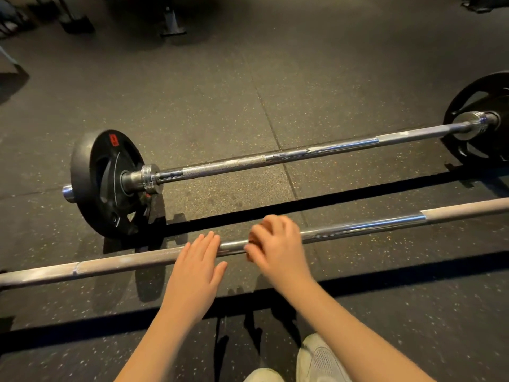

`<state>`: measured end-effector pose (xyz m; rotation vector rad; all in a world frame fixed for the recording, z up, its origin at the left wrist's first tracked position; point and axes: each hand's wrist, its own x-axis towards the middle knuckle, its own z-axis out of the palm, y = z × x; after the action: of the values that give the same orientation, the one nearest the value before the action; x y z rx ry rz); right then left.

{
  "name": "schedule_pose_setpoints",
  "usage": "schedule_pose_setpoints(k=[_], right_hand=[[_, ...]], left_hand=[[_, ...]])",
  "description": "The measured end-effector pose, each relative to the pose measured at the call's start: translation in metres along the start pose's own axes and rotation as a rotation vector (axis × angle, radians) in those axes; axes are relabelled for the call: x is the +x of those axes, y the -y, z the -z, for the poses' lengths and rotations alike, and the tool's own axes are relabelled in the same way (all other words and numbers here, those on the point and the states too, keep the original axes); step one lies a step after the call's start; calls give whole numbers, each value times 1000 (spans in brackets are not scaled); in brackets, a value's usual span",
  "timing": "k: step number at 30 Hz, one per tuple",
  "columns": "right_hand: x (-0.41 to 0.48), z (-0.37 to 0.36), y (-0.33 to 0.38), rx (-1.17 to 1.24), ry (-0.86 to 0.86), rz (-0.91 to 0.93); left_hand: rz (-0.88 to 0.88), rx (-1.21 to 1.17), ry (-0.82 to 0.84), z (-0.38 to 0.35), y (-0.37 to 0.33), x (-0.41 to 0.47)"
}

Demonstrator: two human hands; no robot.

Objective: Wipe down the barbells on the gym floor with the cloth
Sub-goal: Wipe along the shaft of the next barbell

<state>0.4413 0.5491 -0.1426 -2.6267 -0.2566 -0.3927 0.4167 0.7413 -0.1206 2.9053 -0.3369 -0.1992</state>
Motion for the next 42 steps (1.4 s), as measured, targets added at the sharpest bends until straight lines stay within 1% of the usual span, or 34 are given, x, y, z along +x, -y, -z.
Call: schedule_pose_setpoints(k=[2, 4, 5, 7, 9, 10, 13, 15, 17, 19, 20, 22, 23, 24, 26, 28, 30, 31, 33, 36, 37, 38, 40, 42], right_hand=[[-5, -2, -1, -4, 16, 136], [-5, 4, -22, -9, 28, 213], [-7, 8, -32, -16, 23, 224], [-13, 12, -40, -35, -18, 171], [-11, 6, -26, -64, -72, 86], [-6, -1, -14, -68, -70, 83], [6, -19, 11, -87, -3, 234], [7, -17, 2, -93, 33, 303], [-2, -9, -18, -92, 18, 313], [-9, -1, -30, -115, -40, 247], [-11, -1, -28, -124, -67, 175], [-10, -5, -4, -132, -88, -5], [-6, -10, 11, -125, -74, -57], [-1, -16, 27, -103, -53, -60], [5, -25, 43, -51, -30, 59], [7, -23, 32, -19, -13, 170], [0, -13, 13, -13, -13, 194], [-7, -7, 4, -16, -28, 167], [-15, -1, -2, -35, -74, 56], [-10, -13, 28, -49, -116, -181], [-7, -21, 44, -45, -111, -201], [-4, -29, 57, -33, -95, -168], [-3, -41, 69, -15, -46, 4], [-2, -40, 55, -15, -8, 182]], left_hand=[[4, -3, -1, 0, -2, 0], [-4, -20, -3, 1, -4, -2], [-9, -22, 0, 2, -4, -3], [-12, -19, -4, 2, -3, -3], [-1, -18, -10, 0, -3, -2], [5, -14, -5, -2, -2, -1], [12, 4, 15, -3, 0, -1], [-20, 8, 20, -1, 3, -2], [-40, -6, -2, 2, 5, -3], [-21, -44, -41, 4, 5, -6], [-2, -61, -62, 3, 5, -10], [30, -62, -57, 2, 6, -17], [31, -62, -44, 1, 7, -19], [21, -62, -31, 3, 8, -20], [1, -37, 9, 8, 13, -20], [9, -10, 4, 14, 24, -22], [41, 18, -12, 19, 37, -27], [37, 29, -22, 20, 41, -29], [31, 14, -26, 18, 41, -31], [55, 24, -24, 12, 38, -31], [57, 52, -22, 10, 38, -31], [54, 80, -16, 8, 40, -32], [50, 101, 0, 7, 44, -32], [44, 97, 10, 8, 47, -33]])
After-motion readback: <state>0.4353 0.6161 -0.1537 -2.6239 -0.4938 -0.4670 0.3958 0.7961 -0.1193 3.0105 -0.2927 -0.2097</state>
